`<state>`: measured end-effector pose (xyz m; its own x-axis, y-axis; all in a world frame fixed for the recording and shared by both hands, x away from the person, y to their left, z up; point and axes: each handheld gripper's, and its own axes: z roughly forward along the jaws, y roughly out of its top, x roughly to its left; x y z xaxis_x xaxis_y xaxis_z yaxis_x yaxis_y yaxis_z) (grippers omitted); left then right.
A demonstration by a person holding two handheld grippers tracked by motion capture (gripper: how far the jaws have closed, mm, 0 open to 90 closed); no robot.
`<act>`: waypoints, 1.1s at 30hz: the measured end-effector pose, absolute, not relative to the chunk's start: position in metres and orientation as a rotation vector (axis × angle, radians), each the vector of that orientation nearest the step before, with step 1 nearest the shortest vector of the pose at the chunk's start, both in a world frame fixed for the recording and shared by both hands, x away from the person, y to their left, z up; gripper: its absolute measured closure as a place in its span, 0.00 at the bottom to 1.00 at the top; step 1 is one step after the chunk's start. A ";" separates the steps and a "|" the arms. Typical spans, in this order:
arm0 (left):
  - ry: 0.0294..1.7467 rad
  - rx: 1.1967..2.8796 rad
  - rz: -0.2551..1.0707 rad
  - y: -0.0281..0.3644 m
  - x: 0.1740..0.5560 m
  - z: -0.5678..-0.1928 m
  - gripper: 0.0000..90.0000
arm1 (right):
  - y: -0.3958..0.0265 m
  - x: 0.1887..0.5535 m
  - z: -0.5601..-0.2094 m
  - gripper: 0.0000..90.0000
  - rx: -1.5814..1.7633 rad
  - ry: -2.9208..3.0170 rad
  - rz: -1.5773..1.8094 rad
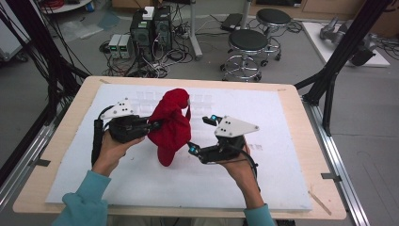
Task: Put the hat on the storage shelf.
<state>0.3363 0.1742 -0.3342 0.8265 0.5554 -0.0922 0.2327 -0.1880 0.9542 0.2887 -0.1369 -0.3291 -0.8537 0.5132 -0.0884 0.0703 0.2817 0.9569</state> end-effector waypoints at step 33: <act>0.603 1.763 0.362 0.136 0.342 -0.320 0.96 | -0.108 0.286 -0.375 0.64 0.728 2.325 1.585</act>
